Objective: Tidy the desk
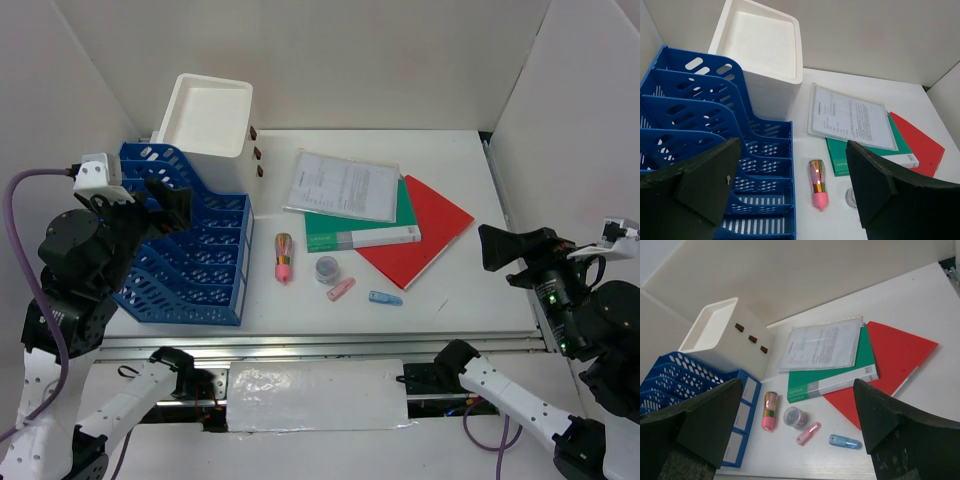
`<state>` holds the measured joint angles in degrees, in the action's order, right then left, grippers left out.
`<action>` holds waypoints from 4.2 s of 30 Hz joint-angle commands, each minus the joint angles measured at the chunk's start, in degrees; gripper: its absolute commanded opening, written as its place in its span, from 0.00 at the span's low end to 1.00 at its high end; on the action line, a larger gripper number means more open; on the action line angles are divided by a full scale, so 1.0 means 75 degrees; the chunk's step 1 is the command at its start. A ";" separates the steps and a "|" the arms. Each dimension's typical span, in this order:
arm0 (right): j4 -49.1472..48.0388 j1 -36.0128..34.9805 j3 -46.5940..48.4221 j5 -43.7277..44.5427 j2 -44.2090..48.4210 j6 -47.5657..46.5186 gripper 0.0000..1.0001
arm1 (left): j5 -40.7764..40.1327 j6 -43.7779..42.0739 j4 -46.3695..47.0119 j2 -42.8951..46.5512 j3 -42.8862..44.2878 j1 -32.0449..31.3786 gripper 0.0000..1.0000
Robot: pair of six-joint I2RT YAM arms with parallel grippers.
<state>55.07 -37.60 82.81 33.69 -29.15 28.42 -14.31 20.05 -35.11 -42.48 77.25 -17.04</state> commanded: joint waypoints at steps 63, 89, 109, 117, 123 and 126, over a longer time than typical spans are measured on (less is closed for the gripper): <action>-0.5210 0.5330 -0.0798 -0.7785 -1.1395 0.1354 0.53 | 0.3267 -0.0248 0.0592 -0.2551 -0.0586 -0.0717 1.00; -0.5267 0.5600 -0.0563 -0.8921 -1.1665 0.0933 0.00 | 0.3197 -0.0213 0.0557 -0.2551 -0.0597 -0.0717 1.00; -0.7940 0.5588 -0.3610 -0.8969 -0.7495 0.3346 0.00 | 0.2187 0.3254 0.1140 -0.3898 -0.0713 -0.0717 0.99; -0.7542 0.5471 -0.3647 -0.8887 -0.6450 0.3417 0.00 | 0.2869 0.5070 0.2373 -0.5629 -0.0494 -0.1185 1.00; -0.7565 0.5389 -0.3810 -0.8817 -0.6181 0.3440 0.00 | 0.2973 0.6498 0.2279 -0.7212 0.0304 -0.1794 0.99; -0.7553 0.5342 -0.3834 -0.8863 -0.6110 0.3394 0.00 | 0.2986 0.7203 0.2653 -0.7588 0.0165 -0.1947 1.00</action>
<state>0.05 3.16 53.89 -32.49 -77.89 53.58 6.94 65.71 -18.70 -97.78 77.14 -30.81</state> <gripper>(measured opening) 0.007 0.994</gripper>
